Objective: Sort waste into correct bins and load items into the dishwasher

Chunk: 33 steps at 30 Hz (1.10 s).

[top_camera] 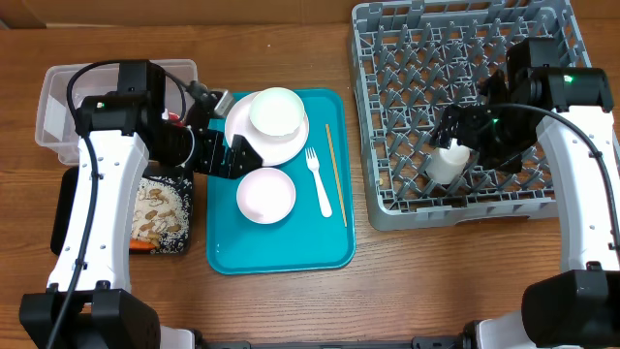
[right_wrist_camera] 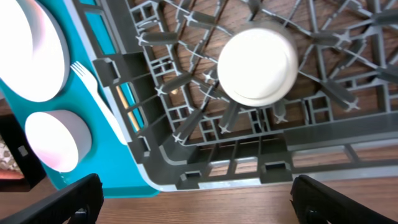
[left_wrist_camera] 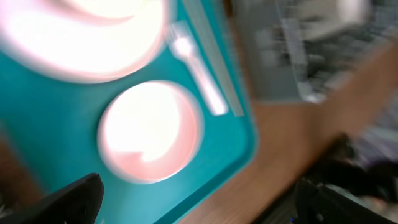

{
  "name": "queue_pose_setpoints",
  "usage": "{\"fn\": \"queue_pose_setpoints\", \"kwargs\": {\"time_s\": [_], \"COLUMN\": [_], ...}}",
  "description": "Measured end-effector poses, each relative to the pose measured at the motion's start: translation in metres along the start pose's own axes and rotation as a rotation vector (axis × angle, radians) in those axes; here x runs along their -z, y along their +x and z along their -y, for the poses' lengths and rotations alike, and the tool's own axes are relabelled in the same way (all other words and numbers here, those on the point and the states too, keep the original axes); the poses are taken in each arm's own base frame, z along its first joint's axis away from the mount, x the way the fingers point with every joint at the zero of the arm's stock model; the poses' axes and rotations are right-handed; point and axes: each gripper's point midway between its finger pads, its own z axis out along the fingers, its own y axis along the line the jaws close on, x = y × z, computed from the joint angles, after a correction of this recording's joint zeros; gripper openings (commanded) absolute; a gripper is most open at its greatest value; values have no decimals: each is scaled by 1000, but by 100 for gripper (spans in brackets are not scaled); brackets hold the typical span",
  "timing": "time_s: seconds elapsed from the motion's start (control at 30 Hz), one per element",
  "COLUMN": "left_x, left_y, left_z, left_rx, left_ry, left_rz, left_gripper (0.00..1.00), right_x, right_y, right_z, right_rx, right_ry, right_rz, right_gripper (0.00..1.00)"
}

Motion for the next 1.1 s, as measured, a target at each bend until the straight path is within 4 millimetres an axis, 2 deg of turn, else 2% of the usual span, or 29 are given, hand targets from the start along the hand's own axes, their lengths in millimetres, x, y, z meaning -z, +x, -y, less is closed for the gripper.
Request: {"fn": "queue_pose_setpoints", "kwargs": {"time_s": [0.1, 0.2, 0.27, 0.3, 0.43, 0.5, 0.7, 0.83, 0.93, 1.1], "left_x": [2, 4, 4, 5, 3, -5, -57, -84, -92, -93], "left_y": [2, -2, -3, -3, 0, 5, 41, 56, 61, 66], "left_z": [-27, -38, -39, -40, -40, -38, -38, -41, -45, -57], "left_rx": [141, 216, 247, 260, 301, 320, 333, 342, 367, 422], "left_ry": [-157, -218, -225, -229, -236, -234, -261, -271, -283, -346], "left_rz": [-8, 17, 24, 26, 19, -2, -111, -128, -124, -117], "left_gripper": [100, 99, 75, 68, 68, 66, 70, 63, 62, 66], "right_x": [0, -1, -4, -5, -10, -13, -17, -19, -20, -20], "right_y": [1, 3, 7, 9, 21, 26, 35, 39, 40, 40], "right_z": [-4, -13, -23, -27, -48, -56, -72, -76, -78, -78], "right_rx": [6, 25, 53, 66, 133, 163, 225, 244, 252, 253], "right_ry": [-23, -45, -54, -56, -68, -70, -65, -58, -55, -53], "right_rz": [-4, -11, -22, -27, -52, -61, -73, -77, -78, -76], "right_gripper": [100, 100, 100, 100, 100, 100, 100, 100, 100, 100]}}
